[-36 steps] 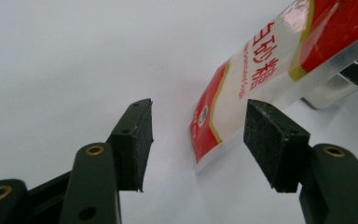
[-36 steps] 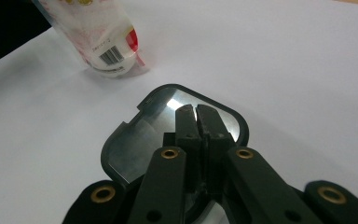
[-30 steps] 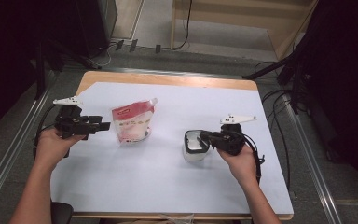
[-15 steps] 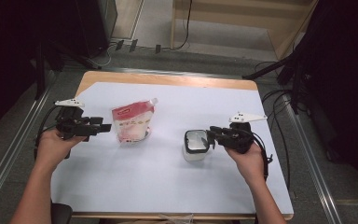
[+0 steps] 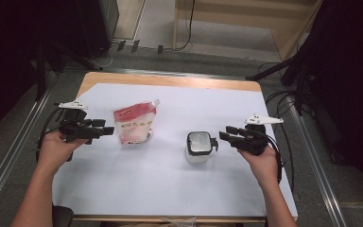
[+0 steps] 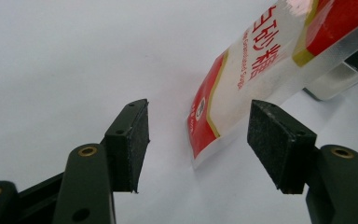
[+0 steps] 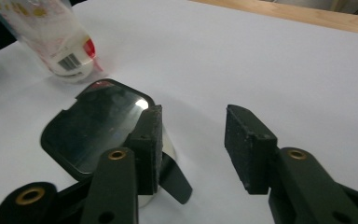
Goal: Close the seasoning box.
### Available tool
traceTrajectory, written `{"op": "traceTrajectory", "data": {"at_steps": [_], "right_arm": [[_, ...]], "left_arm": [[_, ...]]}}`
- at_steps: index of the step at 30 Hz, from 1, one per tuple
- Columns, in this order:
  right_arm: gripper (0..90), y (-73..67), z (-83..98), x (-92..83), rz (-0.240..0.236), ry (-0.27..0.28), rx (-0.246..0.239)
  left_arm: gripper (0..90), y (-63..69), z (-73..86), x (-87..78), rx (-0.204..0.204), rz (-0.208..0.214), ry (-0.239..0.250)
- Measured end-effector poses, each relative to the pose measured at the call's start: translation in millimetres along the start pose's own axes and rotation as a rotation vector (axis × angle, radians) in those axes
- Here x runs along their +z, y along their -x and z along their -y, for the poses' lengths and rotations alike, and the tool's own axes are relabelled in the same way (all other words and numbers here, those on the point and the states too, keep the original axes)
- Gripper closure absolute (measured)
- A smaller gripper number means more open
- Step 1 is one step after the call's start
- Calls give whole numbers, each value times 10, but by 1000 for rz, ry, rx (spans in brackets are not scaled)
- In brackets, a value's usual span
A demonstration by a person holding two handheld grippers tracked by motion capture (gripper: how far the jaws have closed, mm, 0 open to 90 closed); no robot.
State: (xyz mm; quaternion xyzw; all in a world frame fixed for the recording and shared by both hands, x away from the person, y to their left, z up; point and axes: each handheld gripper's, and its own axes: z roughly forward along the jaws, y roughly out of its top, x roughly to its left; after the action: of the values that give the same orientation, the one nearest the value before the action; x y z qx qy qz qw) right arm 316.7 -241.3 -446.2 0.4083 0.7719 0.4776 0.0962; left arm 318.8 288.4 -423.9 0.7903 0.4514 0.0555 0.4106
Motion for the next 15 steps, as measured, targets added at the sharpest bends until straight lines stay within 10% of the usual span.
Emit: {"op": "traceTrajectory", "data": {"at_steps": [15], "right_arm": [[506,246,146,-27,64,-2,52]], "left_arm": [[376,-14,22,34,4,1,-3]]}}
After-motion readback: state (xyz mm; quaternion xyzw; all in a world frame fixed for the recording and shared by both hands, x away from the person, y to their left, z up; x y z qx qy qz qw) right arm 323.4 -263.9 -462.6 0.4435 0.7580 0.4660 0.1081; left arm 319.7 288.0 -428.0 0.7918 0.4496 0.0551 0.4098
